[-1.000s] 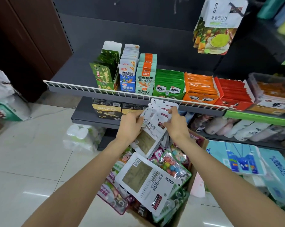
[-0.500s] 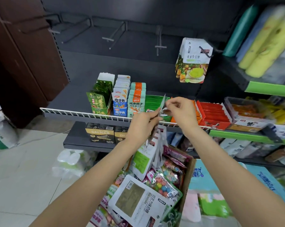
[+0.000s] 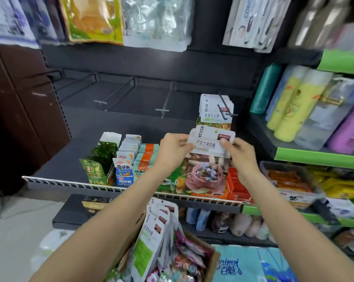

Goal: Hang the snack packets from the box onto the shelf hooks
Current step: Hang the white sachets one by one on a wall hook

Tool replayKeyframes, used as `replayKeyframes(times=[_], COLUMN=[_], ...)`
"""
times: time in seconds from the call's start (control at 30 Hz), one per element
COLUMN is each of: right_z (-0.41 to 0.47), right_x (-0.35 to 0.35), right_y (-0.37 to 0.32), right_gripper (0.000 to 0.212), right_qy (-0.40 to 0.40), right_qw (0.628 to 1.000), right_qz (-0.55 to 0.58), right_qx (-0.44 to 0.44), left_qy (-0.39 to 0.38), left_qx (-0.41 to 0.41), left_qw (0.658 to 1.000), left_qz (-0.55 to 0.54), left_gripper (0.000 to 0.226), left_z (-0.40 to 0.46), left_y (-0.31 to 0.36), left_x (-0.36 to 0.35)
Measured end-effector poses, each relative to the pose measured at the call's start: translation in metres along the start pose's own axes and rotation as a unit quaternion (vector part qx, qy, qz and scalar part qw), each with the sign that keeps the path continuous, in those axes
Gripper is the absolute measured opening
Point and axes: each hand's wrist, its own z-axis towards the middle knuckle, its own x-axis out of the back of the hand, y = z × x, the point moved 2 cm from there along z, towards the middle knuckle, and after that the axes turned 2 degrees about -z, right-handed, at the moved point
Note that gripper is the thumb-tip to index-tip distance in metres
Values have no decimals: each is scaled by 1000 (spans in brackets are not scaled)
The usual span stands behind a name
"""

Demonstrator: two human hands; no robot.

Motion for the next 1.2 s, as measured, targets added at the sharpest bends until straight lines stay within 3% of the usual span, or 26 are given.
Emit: replayKeyframes(times=[0.1,0.2,0.37,0.63,0.97,1.2], right_z=[22,44,70,83,88,125], right_x=[15,24,31,31,25,16], right_y=[1,3,5,12,9,11], right_gripper=[18,13,16,32,28,25], right_qy=[4,7,31,90,139,134], right_qw=[999,998,999,995,982,979], right_qz=[41,50,-2,-30,-96,-144], right_qx=[-19,-28,13,33,84,45], left_qy=[7,87,194,198,188,179], left_qx=[14,12,2,-10,-11,-6], left_qw=[1000,996,974,971,974,975], left_qz=[0,28,120,131,129,130], left_gripper=[15,15,45,21,18,19], left_z=[19,31,41,42,52,66], left_y=[0,2,5,11,17,14], left_x=[-15,-18,-9,-10,-8,-17])
